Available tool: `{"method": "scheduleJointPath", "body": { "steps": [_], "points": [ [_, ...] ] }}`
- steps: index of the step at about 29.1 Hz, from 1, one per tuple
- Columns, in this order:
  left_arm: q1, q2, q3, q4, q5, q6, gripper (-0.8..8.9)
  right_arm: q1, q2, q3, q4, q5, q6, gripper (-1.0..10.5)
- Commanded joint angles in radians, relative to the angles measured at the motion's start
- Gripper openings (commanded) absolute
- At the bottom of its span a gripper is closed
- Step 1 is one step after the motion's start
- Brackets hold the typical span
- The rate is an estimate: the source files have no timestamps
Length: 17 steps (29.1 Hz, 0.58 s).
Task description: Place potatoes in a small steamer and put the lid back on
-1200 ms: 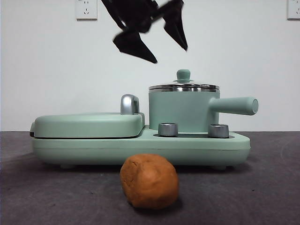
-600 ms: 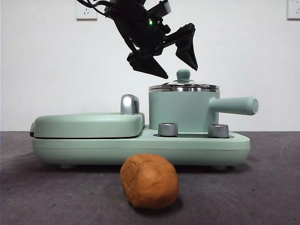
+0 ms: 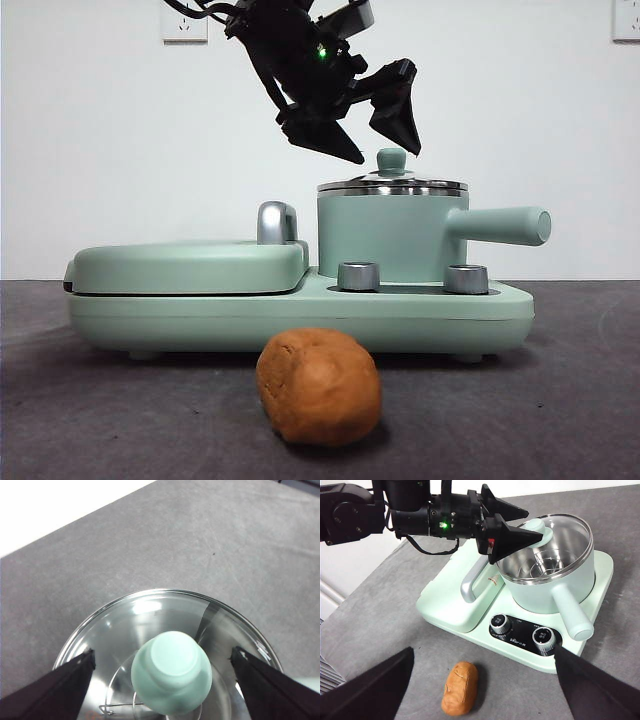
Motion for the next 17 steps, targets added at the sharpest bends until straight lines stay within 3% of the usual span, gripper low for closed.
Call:
{"method": "scheduleJointPath", "body": {
  "steps": [1, 13, 17],
  "points": [
    [-0.021, 0.026, 0.03, 0.01, -0.003, 0.07, 4.24, 0.001, 0.007, 0.019, 0.008, 0.0, -0.012, 4.5],
    [-0.032, 0.047, 0.03, 0.022, -0.003, 0.074, 4.22, 0.001, 0.006, 0.019, 0.008, -0.001, -0.012, 4.5],
    [-0.032, 0.057, 0.03, 0.021, -0.003, 0.074, 3.61, 0.001, 0.006, 0.019, 0.007, -0.001, -0.012, 4.5]
  ]
}}
